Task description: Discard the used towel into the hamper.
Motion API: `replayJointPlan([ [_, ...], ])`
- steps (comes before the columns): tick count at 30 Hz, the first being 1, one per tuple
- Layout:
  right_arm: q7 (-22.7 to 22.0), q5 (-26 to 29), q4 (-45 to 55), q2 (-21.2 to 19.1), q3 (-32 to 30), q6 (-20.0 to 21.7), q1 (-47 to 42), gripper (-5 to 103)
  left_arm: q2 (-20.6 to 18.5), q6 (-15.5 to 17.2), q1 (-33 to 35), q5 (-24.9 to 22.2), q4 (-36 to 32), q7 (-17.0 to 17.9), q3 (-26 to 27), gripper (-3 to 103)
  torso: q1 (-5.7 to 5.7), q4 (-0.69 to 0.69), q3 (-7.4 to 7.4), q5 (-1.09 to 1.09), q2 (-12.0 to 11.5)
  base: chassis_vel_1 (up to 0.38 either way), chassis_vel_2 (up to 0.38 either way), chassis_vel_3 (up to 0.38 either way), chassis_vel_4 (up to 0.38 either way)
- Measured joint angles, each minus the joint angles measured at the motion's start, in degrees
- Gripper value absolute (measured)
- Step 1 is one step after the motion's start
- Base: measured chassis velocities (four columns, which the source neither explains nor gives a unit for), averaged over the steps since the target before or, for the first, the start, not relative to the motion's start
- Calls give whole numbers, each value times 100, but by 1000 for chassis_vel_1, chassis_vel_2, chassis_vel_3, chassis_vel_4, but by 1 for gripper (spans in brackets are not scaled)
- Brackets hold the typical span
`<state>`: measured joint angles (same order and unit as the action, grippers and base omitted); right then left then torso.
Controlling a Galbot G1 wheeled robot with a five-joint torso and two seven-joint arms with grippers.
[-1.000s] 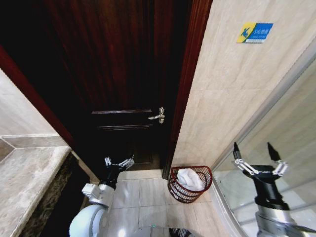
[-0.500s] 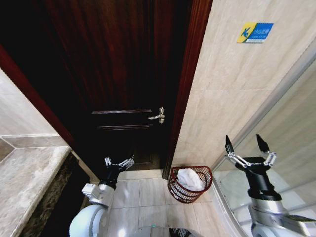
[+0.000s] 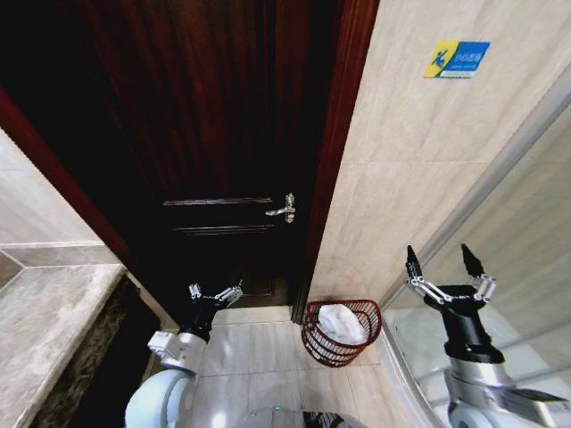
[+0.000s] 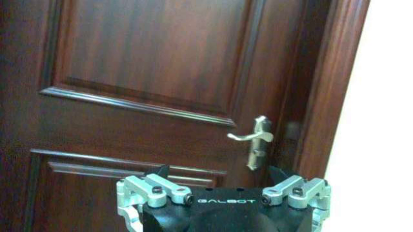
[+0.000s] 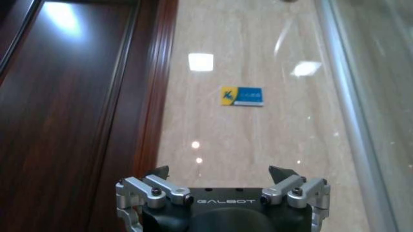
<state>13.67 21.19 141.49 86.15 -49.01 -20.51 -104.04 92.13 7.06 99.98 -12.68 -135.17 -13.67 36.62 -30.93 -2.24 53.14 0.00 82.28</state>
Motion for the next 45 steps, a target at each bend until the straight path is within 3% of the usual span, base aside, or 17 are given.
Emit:
replayJointPlan([
  [10, -22, -113, -27, 33, 104, -284, 74, 100, 4, 0, 1, 0, 0, -1, -1, 100, 1, -3, 0, -1, 0, -117, -127, 105, 77],
  [26, -79, -115, -27, 56, 110, -354, 82, 100, 0, 0, -1, 0, 0, 0, 0, 100, 11, 1, -10, 0, -23, -40, -41, -75, -68],
  [45, -77, -105, -28, 48, 137, -475, 110, 100, 0, 0, -1, 0, 0, 0, -1, 100, 113, 1, -130, 0, -240, -121, -116, -119, -120],
])
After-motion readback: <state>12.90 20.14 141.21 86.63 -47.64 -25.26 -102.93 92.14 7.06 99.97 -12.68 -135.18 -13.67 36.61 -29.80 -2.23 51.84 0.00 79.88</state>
